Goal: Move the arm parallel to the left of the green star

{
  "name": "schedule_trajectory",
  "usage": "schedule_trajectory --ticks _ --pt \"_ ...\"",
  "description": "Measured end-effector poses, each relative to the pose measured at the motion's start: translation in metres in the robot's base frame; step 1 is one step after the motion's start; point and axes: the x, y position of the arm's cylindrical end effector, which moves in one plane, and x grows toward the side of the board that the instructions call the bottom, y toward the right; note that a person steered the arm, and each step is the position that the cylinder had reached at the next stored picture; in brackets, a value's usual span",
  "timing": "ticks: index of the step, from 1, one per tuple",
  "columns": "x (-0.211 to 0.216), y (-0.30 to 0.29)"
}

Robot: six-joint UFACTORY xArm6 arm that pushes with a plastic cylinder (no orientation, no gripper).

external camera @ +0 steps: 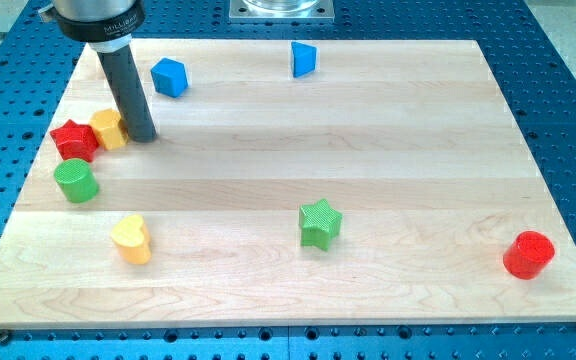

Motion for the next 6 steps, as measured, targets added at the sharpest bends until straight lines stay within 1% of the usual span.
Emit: schedule_trajectory --ticks 1,2,3,4,5,6 --pt "0.000 0.000" --pt "-0.001 0.028" --pt "-0.001 0.071" --pt "0.001 0.085" --pt "0.076 0.128" --pt "0.159 0.119"
